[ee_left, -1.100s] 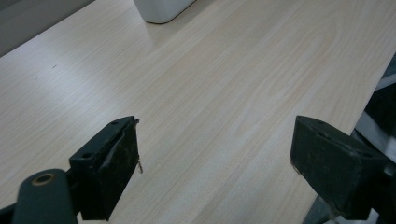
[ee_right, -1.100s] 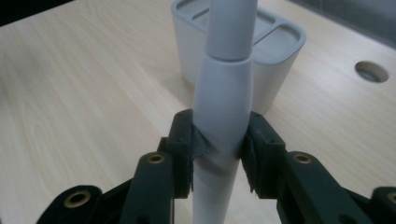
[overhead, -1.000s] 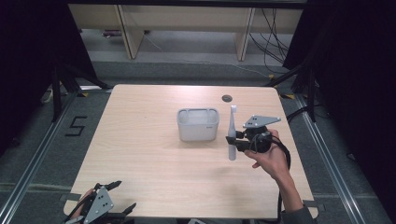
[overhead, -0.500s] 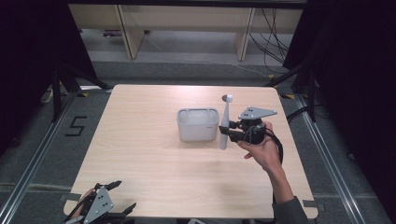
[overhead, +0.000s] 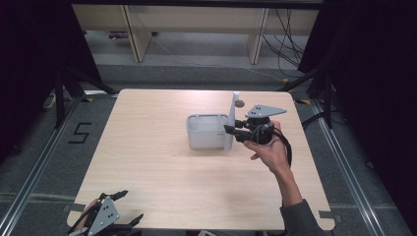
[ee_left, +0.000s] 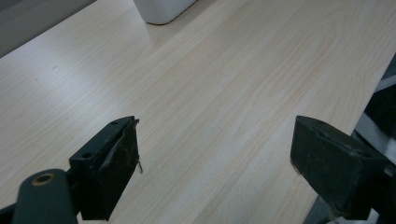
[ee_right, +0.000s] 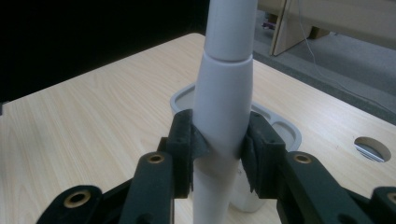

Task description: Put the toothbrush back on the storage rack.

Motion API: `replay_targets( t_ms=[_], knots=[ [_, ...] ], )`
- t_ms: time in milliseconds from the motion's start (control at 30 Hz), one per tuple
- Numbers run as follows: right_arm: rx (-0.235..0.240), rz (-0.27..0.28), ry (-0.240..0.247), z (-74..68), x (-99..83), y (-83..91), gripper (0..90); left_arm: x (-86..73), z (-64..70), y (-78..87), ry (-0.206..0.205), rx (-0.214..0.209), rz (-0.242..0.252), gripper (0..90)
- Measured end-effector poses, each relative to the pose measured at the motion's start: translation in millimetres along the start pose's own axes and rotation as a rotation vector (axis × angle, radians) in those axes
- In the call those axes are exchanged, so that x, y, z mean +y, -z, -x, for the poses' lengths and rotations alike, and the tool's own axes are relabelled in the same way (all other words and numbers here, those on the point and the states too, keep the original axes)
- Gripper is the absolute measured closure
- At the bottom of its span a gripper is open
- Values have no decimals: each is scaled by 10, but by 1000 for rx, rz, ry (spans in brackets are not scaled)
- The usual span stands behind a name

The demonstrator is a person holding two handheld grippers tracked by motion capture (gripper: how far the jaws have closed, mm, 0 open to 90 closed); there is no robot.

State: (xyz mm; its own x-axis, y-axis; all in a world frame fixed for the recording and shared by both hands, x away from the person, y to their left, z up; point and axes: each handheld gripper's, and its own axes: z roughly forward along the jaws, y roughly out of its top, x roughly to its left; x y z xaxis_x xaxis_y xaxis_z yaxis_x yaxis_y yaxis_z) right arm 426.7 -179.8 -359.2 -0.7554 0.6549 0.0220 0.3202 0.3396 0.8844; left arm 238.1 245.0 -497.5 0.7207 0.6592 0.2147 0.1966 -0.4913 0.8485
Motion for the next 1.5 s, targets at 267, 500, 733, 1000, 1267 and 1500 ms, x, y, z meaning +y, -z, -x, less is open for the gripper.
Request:
replay_targets(
  t_ms=[267, 500, 733, 1000, 1267, 1500],
  knots=[
    [14, 35, -15, 1, 142, -88, 669, 0, -10, 5, -15, 1, -15, 149],
    [22, 37, -24, -19, 269, -136, 669, 1, -9, 5, -15, 0, -14, 149],
    [27, 55, -13, -27, 378, -203, 669, 0, -4, 1, -9, -1, -8, 149],
    [29, 52, -9, -29, 509, -296, 669, 0, -6, 3, -11, -2, -10, 148],
    [10, 44, -24, 23, 578, -421, 669, 1, -6, 3, -13, -3, -8, 149],
    [-16, 39, -24, 99, 582, -566, 669, 0, 3, -2, -2, -6, 0, 149]
  ],
)
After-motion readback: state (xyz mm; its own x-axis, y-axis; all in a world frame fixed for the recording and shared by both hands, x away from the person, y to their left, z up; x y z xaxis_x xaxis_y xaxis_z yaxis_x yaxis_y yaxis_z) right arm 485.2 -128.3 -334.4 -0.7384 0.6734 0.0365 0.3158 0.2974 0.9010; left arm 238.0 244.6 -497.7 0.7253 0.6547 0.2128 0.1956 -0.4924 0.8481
